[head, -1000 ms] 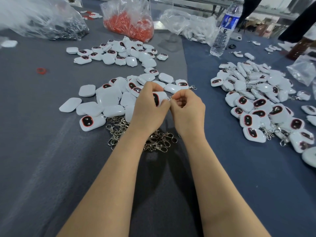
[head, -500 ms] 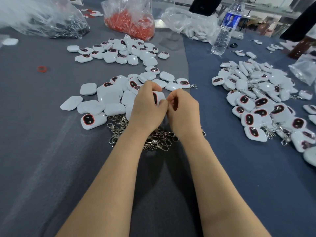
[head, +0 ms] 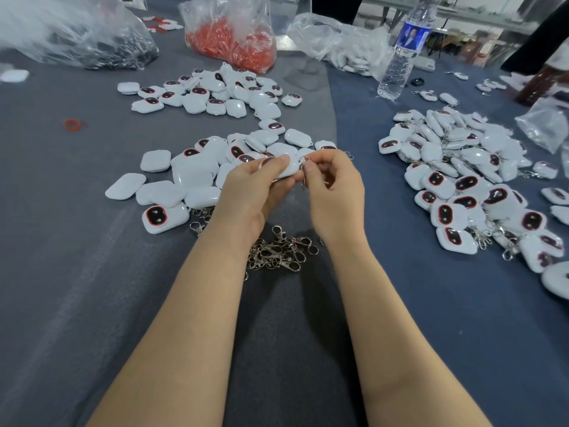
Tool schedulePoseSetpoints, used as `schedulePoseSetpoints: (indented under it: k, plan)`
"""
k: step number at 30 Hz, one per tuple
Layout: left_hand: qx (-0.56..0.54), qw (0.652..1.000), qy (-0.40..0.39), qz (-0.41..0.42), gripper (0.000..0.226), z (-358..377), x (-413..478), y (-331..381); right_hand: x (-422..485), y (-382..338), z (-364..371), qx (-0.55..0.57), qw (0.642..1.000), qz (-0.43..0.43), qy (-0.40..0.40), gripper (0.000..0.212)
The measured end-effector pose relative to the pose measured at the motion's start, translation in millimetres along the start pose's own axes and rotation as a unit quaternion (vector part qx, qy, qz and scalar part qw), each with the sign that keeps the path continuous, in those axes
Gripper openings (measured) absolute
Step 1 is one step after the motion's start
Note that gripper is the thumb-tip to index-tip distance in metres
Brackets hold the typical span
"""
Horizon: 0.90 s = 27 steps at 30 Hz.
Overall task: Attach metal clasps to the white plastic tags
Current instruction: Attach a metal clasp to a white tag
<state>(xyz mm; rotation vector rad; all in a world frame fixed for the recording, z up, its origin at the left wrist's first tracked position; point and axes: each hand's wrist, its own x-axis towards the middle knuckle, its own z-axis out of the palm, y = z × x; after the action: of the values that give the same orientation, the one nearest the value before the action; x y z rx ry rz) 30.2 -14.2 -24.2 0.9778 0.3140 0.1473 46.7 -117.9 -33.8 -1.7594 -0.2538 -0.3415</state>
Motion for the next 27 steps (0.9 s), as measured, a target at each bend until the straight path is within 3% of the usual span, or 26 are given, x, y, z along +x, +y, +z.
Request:
schedulePoseSetpoints:
  k: [6,13,16,18,20,22,24,27]
  plan:
    - [0.065,0.998,0.024,0.014,0.006,1,-2,-3,0,-3,1,0.024,1.000,0.009,0.010,0.016]
    - [-0.009,1.000,-0.007,-0.009,0.009,1,-5,1,6,-4,-6,0.169,0.981,0.073,-0.068,0.013]
    - [0.085,0.993,0.014,0.076,0.015,-1,-2,0,9,-1,-9,0.119,0.986,0.084,-0.081,0.015]
    - [0.255,0.945,0.026,0.204,0.021,-2,-1,-2,10,3,-11,0.097,0.986,0.107,-0.085,0.015]
    - [0.404,0.862,0.010,0.306,0.028,-2,-3,-5,10,6,-13,0.081,0.983,0.142,-0.086,0.015]
    - [0.441,0.832,0.006,0.336,0.030,-2,-3,-8,10,7,-13,0.106,0.977,0.170,-0.077,0.015]
    - [0.387,0.865,0.024,0.319,0.026,-1,-2,-8,10,5,-13,0.161,0.968,0.173,-0.081,0.013]
    - [0.226,0.953,0.057,0.195,0.017,1,0,-5,9,4,-11,0.122,0.976,0.135,-0.117,0.009]
